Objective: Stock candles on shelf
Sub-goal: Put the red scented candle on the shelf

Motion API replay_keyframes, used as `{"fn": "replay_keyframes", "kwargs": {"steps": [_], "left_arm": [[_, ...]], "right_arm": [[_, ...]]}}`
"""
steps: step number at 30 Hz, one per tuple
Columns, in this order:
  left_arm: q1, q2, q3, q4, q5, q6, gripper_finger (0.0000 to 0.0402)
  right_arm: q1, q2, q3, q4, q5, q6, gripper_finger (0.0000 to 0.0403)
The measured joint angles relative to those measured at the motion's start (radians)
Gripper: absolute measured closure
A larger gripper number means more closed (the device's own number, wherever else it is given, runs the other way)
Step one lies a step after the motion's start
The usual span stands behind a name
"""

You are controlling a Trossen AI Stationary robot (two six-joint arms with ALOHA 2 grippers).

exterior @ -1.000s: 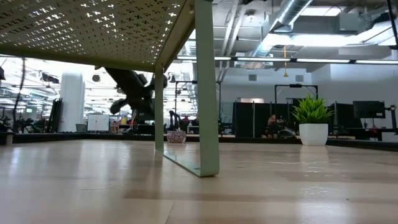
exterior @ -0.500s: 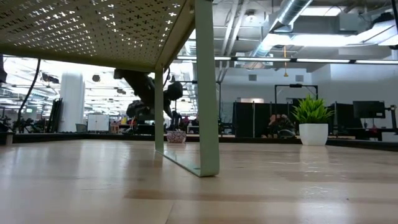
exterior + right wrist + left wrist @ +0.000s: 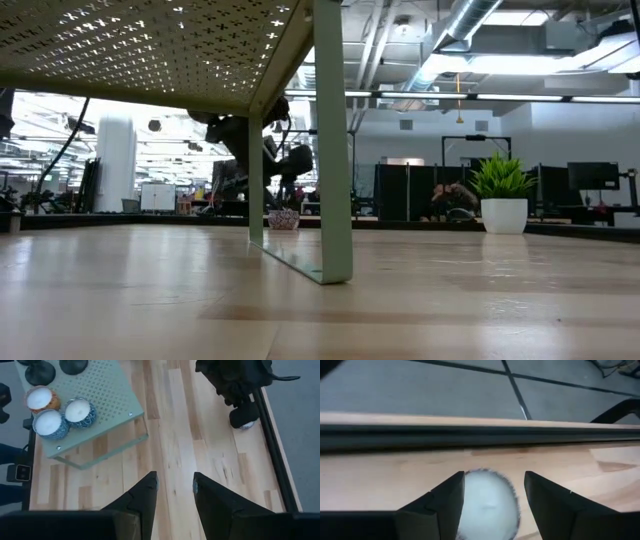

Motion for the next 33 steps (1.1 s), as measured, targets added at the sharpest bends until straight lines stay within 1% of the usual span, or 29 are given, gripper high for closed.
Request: {"fn": "replay_keyframes", "kwargs": {"steps": [4,8,16,20,24,27,33], "left_arm": [[0.001,0.008,0.022,-0.042,-0.011,0.008,0.0199],[0.001,-0.003,0.023,-0.108,-0.065,0.007,0.0206],[0.004,0.025,0.023,-0.106,-0.033,-0.016,0.0215],[0.02,0.041,0.023,-0.111,0.001,-0.08,0.0215],[0.029,0.032,0.023,-0.11,-0.001,-0.094,0.0219],[0.03,0.02,0.023,-0.113,-0.001,-0.089,0.024],[0.03,0.028,0.023,-0.139,0.011,-0.086,0.0315]], "right_arm": [[0.011,0.0,0.0,0.0,-0.003,0.029,0.0284],[0.037,0.0,0.0,0.0,-0.004,0.033,0.0284],[0.067,0.0,0.0,0.0,-0.003,0.033,0.0284],[0.067,0.0,0.0,0.0,-0.004,0.042,0.0284],[0.069,0.0,0.0,0.0,-0.004,0.06,0.0284],[0.074,0.0,0.0,0.0,-0.004,0.059,0.0284],[0.074,0.0,0.0,0.0,-0.003,0.06,0.0284]]}}
